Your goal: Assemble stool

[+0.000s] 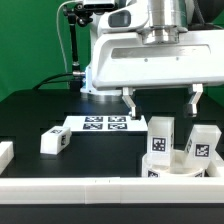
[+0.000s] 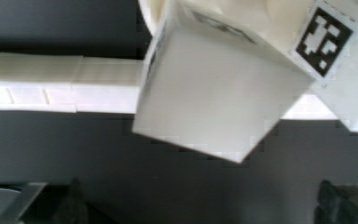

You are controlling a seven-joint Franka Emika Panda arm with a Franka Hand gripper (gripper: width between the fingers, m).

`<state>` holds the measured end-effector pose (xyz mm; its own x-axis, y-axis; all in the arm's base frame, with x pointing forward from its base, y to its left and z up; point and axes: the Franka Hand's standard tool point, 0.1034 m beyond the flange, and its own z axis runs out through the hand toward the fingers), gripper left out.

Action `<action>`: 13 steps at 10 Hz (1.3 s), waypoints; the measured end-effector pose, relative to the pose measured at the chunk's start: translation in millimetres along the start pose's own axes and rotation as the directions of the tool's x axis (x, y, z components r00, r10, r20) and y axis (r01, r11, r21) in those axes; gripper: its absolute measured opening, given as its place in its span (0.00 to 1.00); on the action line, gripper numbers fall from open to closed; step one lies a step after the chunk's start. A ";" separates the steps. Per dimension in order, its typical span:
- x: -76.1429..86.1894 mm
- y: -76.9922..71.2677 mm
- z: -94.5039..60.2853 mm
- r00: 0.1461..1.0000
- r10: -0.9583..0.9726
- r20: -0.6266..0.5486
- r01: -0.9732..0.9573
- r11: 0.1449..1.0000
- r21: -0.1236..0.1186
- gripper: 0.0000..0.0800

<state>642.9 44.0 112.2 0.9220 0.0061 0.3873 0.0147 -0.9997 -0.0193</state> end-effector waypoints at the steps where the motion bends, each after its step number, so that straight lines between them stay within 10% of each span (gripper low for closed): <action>1: -10.7 -0.6 2.8 0.994 0.072 0.085 -0.073 0.997 0.005 0.81; 6: -20.0 -5.4 0.4 0.904 0.114 0.411 -0.135 0.991 0.022 0.81; 11: -20.7 0.5 11.0 0.868 0.359 0.342 -0.349 0.933 -0.092 0.81; 13: -20.8 0.5 11.3 0.872 0.348 0.344 -0.339 0.937 -0.086 0.81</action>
Offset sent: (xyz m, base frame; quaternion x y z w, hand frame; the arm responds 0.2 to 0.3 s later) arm 0.0000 0.0000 0.0000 0.0000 -0.1938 0.0000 0.9810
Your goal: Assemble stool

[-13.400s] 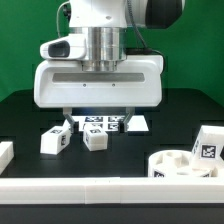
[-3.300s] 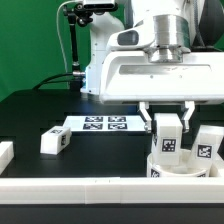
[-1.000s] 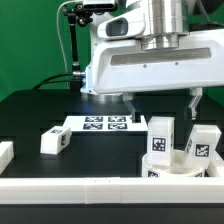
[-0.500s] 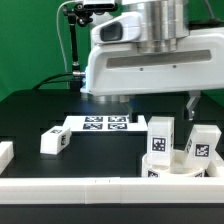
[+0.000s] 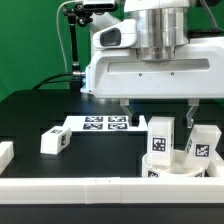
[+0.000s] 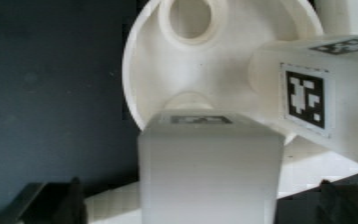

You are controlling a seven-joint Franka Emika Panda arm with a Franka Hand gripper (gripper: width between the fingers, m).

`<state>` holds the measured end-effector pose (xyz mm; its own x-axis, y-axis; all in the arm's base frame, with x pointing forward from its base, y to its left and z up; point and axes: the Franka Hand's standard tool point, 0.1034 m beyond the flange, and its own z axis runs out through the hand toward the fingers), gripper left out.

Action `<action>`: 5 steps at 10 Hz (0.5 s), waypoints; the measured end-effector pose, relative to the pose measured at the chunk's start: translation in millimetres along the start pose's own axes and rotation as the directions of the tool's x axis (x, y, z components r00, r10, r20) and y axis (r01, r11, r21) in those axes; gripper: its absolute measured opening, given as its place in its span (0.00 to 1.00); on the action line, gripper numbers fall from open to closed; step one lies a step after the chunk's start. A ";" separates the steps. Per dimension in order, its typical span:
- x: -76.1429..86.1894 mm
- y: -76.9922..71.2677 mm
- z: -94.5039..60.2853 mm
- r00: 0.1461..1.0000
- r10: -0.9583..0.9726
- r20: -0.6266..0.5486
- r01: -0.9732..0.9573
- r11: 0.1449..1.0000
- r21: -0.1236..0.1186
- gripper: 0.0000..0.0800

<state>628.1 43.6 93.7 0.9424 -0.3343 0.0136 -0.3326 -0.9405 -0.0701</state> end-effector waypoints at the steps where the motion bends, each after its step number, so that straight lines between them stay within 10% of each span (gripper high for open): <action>1: -0.1 -0.1 0.1 1.000 0.000 0.000 0.000 1.000 0.000 0.81; 5: 7.4 3.5 6.9 1.000 0.002 -0.012 -0.002 1.000 0.000 0.81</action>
Offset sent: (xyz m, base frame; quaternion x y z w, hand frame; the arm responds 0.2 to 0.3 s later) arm 0.0217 -0.0109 -0.0041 0.0304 0.0045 -0.0003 0.9995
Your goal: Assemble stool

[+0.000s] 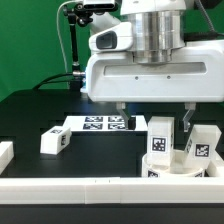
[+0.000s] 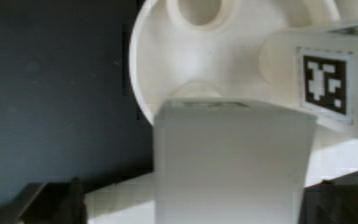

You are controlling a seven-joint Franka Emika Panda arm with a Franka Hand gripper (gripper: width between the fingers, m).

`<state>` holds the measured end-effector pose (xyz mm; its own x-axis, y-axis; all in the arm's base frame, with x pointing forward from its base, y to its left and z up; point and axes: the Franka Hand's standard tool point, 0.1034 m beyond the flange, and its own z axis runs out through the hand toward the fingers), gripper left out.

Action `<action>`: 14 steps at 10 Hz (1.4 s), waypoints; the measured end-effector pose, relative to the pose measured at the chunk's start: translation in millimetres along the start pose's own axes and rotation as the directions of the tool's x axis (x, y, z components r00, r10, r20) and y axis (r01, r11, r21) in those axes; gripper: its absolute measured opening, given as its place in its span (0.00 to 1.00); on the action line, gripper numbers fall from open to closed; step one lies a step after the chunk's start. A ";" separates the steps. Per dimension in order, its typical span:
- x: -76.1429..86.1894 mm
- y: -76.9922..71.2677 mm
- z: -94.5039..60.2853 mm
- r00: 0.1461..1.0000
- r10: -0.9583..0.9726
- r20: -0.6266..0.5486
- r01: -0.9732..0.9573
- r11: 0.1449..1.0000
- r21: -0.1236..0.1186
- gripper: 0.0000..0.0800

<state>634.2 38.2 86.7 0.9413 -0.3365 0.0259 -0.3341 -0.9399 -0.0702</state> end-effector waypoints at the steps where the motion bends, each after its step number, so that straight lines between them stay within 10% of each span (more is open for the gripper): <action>1: -0.7 -1.3 3.7 1.000 -0.003 -0.005 0.003 1.000 0.001 0.81; 5: -0.8 -1.7 6.4 1.000 -0.014 -0.013 0.014 1.000 0.001 0.42; 14: -1.7 -4.4 7.9 0.894 0.448 0.000 -0.448 0.894 0.024 0.42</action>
Offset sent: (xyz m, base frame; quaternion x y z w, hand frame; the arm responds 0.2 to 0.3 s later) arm 0.0059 0.0014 -0.0037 0.0147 0.0004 -0.0208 0.9997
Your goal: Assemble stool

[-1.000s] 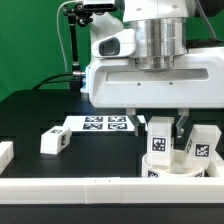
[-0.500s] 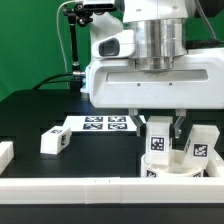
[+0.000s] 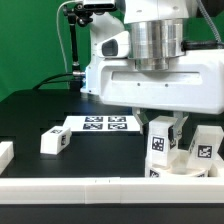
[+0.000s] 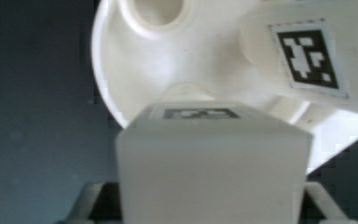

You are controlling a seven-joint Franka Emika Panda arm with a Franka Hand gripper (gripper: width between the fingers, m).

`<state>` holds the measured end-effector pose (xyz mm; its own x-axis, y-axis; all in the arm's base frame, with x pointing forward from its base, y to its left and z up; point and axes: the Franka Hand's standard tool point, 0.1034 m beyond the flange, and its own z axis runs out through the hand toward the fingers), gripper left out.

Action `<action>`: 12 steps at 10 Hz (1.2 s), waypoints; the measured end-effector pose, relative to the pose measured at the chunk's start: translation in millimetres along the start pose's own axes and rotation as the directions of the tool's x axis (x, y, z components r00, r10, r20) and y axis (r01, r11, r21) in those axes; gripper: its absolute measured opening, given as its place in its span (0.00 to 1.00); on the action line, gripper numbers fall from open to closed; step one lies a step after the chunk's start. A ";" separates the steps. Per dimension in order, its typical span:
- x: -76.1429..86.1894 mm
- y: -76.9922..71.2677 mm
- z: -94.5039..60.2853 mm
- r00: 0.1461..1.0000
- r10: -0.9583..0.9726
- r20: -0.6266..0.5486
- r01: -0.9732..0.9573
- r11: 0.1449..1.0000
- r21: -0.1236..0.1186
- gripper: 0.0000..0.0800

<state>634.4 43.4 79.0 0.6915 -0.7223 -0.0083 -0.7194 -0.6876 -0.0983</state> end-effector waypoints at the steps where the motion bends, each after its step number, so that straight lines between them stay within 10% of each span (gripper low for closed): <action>1: 0.1 -0.1 0.0 0.997 0.082 0.000 -0.082 0.997 0.001 0.42; 5: 0.1 0.9 0.7 0.910 0.415 0.012 -0.415 0.909 0.019 0.42; 12: -8.1 -3.0 4.7 0.473 0.874 0.107 -0.880 0.466 0.091 0.42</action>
Offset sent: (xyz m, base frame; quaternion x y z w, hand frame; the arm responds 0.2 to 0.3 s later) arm -0.0063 -0.0044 -0.0042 0.0046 0.0025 0.2525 0.9676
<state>631.2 51.6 74.8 -0.2946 -0.9353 -0.1960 -0.9378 0.3224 -0.1287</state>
